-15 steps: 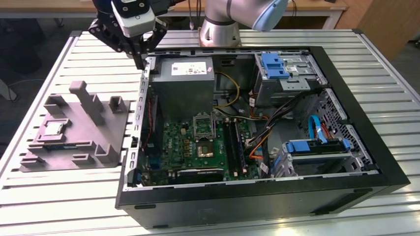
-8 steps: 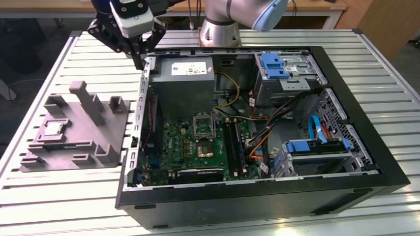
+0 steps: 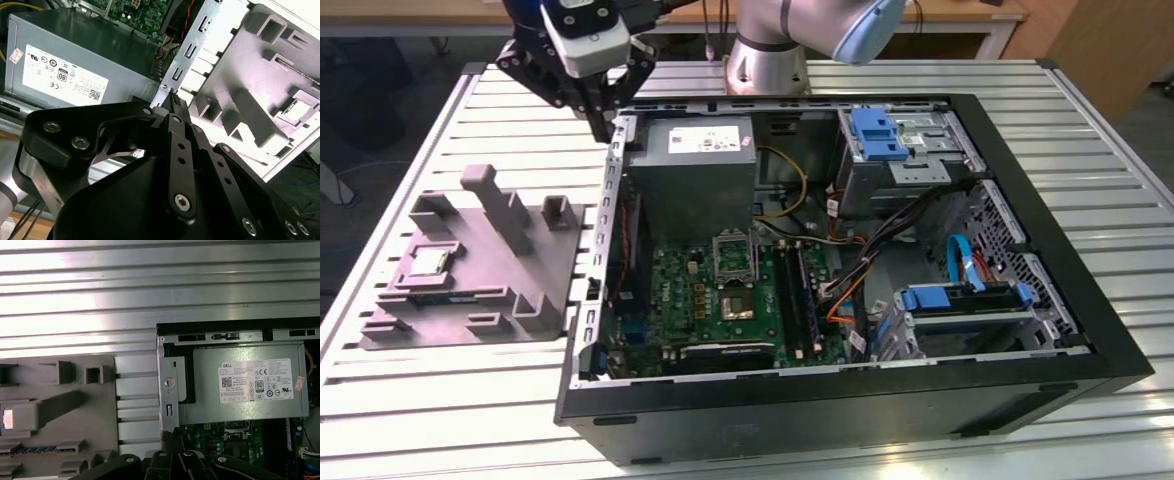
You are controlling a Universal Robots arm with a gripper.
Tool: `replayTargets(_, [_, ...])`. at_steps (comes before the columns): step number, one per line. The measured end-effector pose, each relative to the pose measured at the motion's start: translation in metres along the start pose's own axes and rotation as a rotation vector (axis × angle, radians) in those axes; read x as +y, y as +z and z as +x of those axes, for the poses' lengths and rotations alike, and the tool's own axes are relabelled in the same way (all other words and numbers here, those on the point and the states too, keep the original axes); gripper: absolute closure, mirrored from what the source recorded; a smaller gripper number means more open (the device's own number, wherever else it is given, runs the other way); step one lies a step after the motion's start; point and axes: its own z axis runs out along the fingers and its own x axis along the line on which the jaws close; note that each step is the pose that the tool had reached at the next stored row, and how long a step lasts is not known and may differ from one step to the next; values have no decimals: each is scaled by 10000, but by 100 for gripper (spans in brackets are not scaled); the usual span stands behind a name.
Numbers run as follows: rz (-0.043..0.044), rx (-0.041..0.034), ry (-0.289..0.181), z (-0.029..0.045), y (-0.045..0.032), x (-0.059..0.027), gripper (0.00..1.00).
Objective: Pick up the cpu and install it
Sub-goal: 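Reach for the cpu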
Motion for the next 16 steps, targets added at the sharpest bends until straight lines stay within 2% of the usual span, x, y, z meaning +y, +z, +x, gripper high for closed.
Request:
replayTargets(10, [-3,-2,0,22,11,-2,89])
replayTargets(16, [-2,-1,0,76,15,-6,89])
